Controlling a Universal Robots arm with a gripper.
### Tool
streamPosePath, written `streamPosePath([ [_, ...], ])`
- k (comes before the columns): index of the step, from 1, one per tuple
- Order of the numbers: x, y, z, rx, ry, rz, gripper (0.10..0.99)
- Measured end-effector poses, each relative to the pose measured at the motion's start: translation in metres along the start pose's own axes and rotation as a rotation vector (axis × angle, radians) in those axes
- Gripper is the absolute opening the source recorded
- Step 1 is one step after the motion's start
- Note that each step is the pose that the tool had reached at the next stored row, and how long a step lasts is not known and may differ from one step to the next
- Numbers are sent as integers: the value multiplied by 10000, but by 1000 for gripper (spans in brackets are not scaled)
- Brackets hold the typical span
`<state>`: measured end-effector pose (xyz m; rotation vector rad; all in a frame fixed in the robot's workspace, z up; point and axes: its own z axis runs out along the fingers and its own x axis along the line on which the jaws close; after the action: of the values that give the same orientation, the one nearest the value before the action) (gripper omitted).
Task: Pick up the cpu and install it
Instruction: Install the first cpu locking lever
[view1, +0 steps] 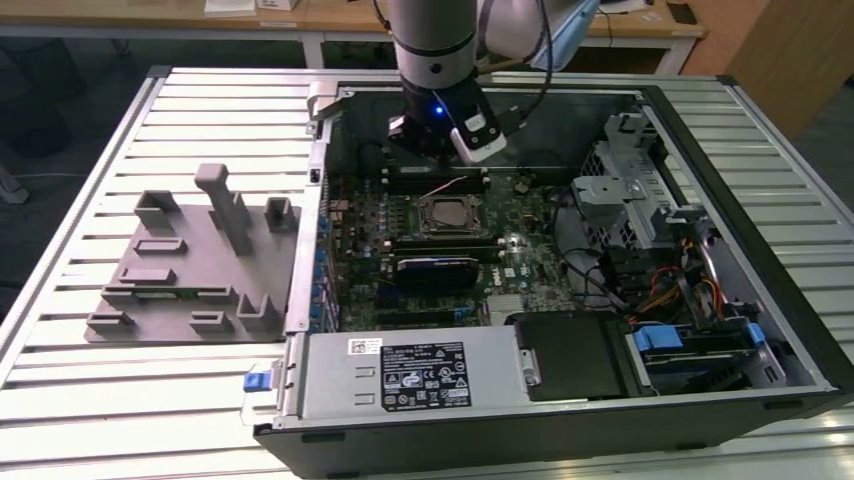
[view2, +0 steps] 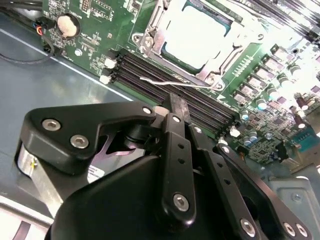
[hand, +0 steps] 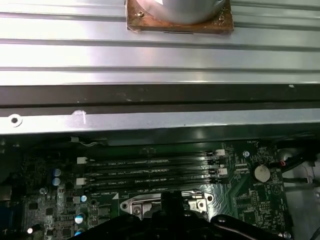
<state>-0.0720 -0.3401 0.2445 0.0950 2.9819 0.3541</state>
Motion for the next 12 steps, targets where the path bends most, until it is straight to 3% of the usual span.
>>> streamPosePath([
  [5, -28, 0, 9, 9, -4, 18, 106],
  [12, -27, -4, 29, 204, -200, 758, 106],
])
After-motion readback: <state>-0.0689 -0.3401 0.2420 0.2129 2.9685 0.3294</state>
